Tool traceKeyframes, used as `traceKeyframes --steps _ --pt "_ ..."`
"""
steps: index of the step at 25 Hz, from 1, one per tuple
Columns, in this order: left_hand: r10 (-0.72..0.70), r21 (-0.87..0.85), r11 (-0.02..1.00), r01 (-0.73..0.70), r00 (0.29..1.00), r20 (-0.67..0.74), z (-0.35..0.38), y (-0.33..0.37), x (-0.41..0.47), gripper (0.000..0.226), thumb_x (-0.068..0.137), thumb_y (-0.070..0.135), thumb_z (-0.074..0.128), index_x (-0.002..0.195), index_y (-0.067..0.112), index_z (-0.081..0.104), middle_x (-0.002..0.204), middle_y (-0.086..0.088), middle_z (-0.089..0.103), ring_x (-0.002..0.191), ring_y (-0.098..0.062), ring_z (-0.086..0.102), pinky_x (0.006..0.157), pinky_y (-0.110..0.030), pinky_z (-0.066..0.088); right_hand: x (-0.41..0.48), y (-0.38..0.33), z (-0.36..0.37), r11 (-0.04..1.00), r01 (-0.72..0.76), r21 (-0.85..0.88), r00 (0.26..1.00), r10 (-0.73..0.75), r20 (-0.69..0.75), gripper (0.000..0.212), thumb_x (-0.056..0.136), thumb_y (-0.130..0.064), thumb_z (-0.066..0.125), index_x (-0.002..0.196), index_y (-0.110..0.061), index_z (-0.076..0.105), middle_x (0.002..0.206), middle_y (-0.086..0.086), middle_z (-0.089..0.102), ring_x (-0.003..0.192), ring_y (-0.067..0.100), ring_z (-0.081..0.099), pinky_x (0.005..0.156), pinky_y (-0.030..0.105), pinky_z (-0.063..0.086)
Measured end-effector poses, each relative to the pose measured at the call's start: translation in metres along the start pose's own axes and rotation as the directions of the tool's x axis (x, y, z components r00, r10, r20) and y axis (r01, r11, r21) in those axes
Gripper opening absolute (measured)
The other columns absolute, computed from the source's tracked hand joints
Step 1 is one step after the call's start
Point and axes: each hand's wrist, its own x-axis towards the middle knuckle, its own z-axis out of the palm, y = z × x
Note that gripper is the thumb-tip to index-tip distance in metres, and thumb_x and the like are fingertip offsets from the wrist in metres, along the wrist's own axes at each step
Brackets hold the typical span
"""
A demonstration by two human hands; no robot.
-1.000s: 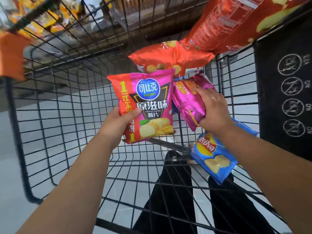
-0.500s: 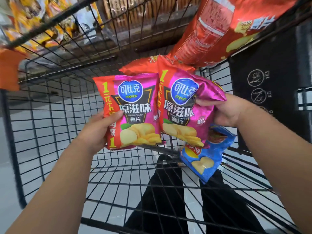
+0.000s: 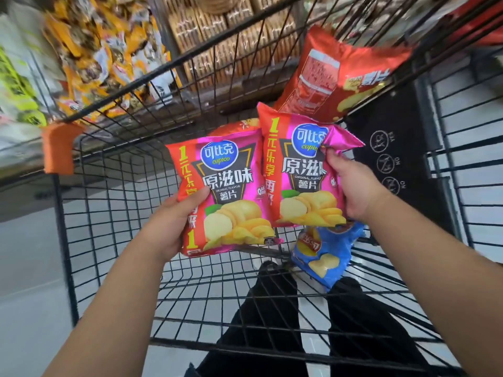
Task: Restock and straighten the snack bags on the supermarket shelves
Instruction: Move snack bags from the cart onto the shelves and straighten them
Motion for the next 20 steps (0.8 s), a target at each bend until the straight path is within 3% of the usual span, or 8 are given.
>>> traceKeyframes --steps 3,7,12,14,16,18,20 --pt "0.044 0.009 0.999 -0.045 0.998 0.047 0.012 0.024 -0.032 0.028 0.077 0.027 0.067 0.103 0.015 0.067 0.087 -0.006 0.077 0.072 -0.020 0.074 0.062 -0.034 0.061 -0.040 -0.026 0.000 0.990 0.114 -0.085 0.993 -0.115 -0.007 0.028 0.099 -0.035 0.050 0.118 -0.018 0.061 0.098 0.005 0.076 0.086 0.022 0.073 0.082 0.041 0.057" --pt "0.101 0.057 0.992 -0.111 0.982 0.162 0.034 0.055 -0.084 0.040 0.075 0.025 0.066 0.113 0.012 0.065 0.094 -0.008 0.077 0.076 -0.022 0.074 0.064 -0.035 0.061 -0.118 -0.056 -0.017 0.962 0.219 -0.163 0.963 -0.240 -0.121 0.019 0.099 -0.038 0.050 0.101 -0.024 0.064 0.089 -0.002 0.076 0.081 0.019 0.073 0.077 0.037 0.058" --pt "0.138 0.148 0.970 -0.192 0.939 0.315 0.072 0.080 -0.147 0.045 0.074 0.022 0.067 0.118 0.015 0.062 0.100 -0.008 0.076 0.079 -0.022 0.074 0.063 -0.033 0.060 -0.222 -0.067 -0.048 0.942 0.284 -0.179 0.905 -0.325 -0.275 0.030 0.097 -0.046 0.051 0.110 -0.022 0.062 0.086 -0.005 0.075 0.069 0.013 0.072 0.057 0.024 0.056" --pt "0.154 0.181 0.955 -0.234 0.917 0.369 0.084 0.081 -0.177 0.063 0.065 0.032 0.082 0.122 0.017 0.061 0.106 -0.010 0.075 0.085 -0.025 0.074 0.065 -0.035 0.060 -0.266 -0.057 -0.061 0.940 0.327 -0.098 0.894 -0.341 -0.289 0.029 0.097 -0.043 0.051 0.109 -0.020 0.063 0.086 -0.004 0.076 0.074 0.015 0.073 0.068 0.032 0.059" --pt "0.135 0.248 0.934 -0.258 0.897 0.422 0.093 0.075 -0.205 0.088 0.044 0.041 0.095 0.122 0.019 0.062 0.111 -0.012 0.073 0.091 -0.030 0.073 0.068 -0.038 0.060 -0.306 -0.040 -0.076 0.930 0.364 -0.054 0.878 -0.362 -0.314 0.023 0.099 -0.039 0.049 0.102 -0.022 0.064 0.084 -0.007 0.076 0.074 0.013 0.073 0.072 0.031 0.059" --pt "0.111 0.283 0.921 -0.267 0.877 0.467 0.100 0.063 -0.229 0.083 0.043 0.039 0.095 0.118 0.020 0.065 0.111 -0.013 0.073 0.090 -0.031 0.073 0.068 -0.038 0.060 -0.339 -0.018 -0.095 0.915 0.402 -0.006 0.859 -0.380 -0.345 0.021 0.100 -0.036 0.048 0.097 -0.022 0.064 0.080 -0.008 0.076 0.071 0.010 0.073 0.070 0.028 0.057" --pt "0.095 0.291 0.915 -0.279 0.851 0.517 0.115 0.042 -0.255 0.082 0.040 0.039 0.097 0.114 0.020 0.068 0.111 -0.014 0.073 0.090 -0.031 0.073 0.068 -0.037 0.060 -0.371 0.006 -0.121 0.903 0.427 0.041 0.846 -0.383 -0.370 0.022 0.100 -0.034 0.048 0.100 -0.020 0.065 0.086 -0.004 0.076 0.077 0.014 0.073 0.078 0.034 0.055"
